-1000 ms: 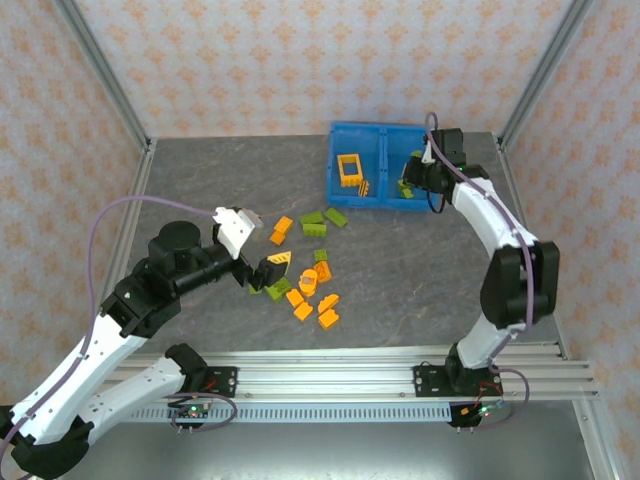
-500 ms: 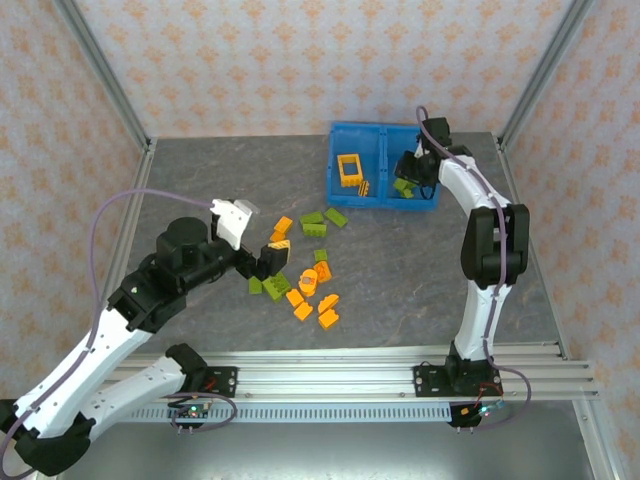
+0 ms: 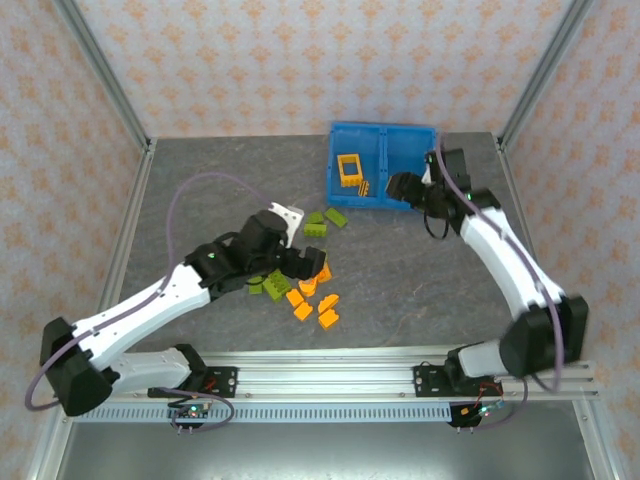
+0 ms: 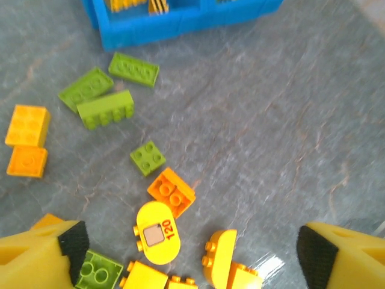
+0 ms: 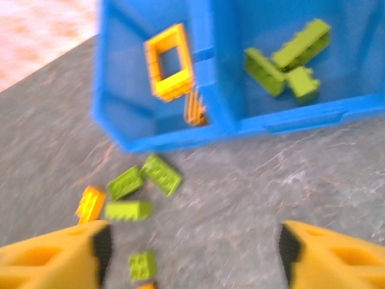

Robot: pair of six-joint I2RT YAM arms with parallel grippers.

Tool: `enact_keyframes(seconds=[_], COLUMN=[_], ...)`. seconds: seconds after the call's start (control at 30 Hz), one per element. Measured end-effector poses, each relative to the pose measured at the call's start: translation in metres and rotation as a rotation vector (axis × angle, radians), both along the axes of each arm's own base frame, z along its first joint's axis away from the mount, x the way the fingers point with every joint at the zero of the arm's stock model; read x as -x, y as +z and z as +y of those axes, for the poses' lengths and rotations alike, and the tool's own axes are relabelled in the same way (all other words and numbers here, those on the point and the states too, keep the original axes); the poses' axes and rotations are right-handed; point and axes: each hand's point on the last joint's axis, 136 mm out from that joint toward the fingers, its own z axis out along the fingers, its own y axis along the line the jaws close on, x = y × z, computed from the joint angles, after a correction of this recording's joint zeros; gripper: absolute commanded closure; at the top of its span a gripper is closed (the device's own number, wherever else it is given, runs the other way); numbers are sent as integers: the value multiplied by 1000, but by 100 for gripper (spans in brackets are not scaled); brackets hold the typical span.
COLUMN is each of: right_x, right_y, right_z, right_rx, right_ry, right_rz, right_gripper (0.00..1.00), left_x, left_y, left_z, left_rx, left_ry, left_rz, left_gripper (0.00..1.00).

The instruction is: Sort the legos into containers by color

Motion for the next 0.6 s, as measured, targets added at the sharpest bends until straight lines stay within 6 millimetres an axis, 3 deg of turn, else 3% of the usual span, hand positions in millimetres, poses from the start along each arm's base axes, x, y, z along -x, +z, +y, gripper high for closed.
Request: enact_keyframes(seconds=[0.07, 0.2, 0.43, 0.6], right_x=[30, 61, 104, 119], right_y=[16, 25, -3, -14], right_z=[7, 12, 58, 68], right_rx=[-43, -106, -179, -166], right_ry=[18, 20, 151, 179], right_rz=[-46, -55, 82, 133], right_gripper=[11, 9, 10, 10], left_x=[-1, -5, -4, -8], left_y=[-23, -64, -127, -157], left_z=[-3, -2, 1, 2], left_rx=[-31, -78, -208, -299], left_ry=[45, 139, 198, 212], left_rz=[66, 186, 327, 375], left_gripper=[16, 17, 21, 28])
